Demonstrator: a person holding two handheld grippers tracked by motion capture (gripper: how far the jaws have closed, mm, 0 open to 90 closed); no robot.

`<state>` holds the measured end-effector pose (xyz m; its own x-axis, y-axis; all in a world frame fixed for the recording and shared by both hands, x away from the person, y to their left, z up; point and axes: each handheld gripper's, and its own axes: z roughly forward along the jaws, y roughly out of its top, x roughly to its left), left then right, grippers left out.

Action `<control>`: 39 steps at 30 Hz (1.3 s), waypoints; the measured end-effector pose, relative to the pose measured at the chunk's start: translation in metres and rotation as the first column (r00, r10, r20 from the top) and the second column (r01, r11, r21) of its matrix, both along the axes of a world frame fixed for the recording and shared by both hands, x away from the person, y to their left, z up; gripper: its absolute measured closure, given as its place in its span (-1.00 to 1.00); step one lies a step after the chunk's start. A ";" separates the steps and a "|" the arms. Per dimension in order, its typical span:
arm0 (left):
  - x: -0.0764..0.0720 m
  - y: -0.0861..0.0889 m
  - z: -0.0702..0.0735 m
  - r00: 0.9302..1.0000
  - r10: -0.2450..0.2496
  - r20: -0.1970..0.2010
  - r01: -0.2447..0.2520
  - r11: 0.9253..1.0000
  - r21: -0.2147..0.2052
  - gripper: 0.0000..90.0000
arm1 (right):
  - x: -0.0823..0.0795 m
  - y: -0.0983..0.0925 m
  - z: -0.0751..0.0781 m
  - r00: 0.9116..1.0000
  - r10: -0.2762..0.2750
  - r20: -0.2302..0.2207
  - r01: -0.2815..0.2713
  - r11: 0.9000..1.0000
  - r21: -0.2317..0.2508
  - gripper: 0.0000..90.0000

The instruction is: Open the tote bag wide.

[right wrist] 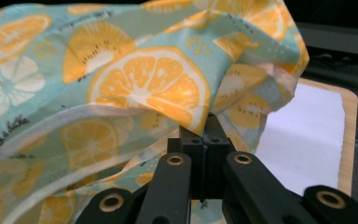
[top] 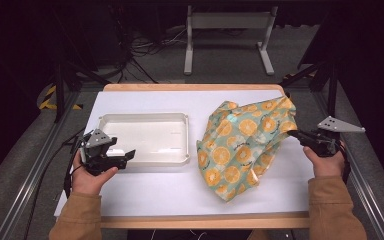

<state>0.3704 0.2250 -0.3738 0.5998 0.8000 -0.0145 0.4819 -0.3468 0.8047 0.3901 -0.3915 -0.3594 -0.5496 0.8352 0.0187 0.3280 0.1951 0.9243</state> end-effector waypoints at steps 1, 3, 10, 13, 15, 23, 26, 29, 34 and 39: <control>0.000 0.000 0.000 1.000 0.000 0.001 0.000 1.000 0.001 -0.53 | -0.001 0.000 0.002 1.000 0.003 0.005 -0.003 1.000 0.010 1.00; 0.000 -0.001 0.000 1.000 0.000 0.001 0.000 1.000 -0.004 -0.53 | -0.003 0.001 0.006 1.000 0.012 0.018 -0.013 1.000 0.026 1.00; 0.000 -0.002 0.000 1.000 -0.006 -0.001 0.006 1.000 -0.009 -0.53 | -0.010 0.001 0.016 0.998 0.035 0.057 -0.039 0.997 0.068 1.00; 0.000 -0.001 0.000 1.000 -0.006 -0.001 0.006 1.000 -0.020 -0.53 | -0.012 0.002 0.020 0.997 0.044 0.068 -0.050 0.995 0.083 1.00; 0.000 -0.001 0.001 1.000 -0.007 0.006 0.007 1.000 -0.021 -0.53 | -0.014 0.003 0.023 0.996 0.051 0.074 -0.058 0.995 0.085 1.00; -0.001 -0.003 0.003 1.000 -0.016 0.015 0.016 0.999 -0.033 -0.53 | -0.019 0.005 0.033 0.991 0.080 0.108 -0.093 0.988 0.123 1.00; -0.002 -0.004 0.004 1.000 -0.023 0.019 0.024 0.999 -0.044 -0.53 | -0.020 0.006 0.036 0.990 0.082 0.115 -0.096 0.988 0.122 1.00; -0.002 -0.006 0.005 1.000 -0.026 0.017 0.027 0.998 -0.060 -0.53 | -0.020 0.007 0.036 0.990 0.084 0.113 -0.098 0.987 0.127 1.00; -0.002 -0.011 0.012 0.999 -0.043 0.026 0.045 0.996 -0.075 -0.53 | -0.020 0.010 0.045 0.988 0.099 0.122 -0.115 0.985 0.128 1.00; -0.001 -0.016 0.020 0.997 -0.060 0.044 0.064 0.993 -0.097 -0.53 | -0.022 0.013 0.055 0.983 0.122 0.135 -0.138 0.984 0.113 1.00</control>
<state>0.3690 0.2094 -0.3539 0.6497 0.7574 -0.0656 0.4282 -0.2933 0.8548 0.3679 -0.3787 -0.3041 -0.6576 0.7524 0.0383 0.1851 0.1121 0.9763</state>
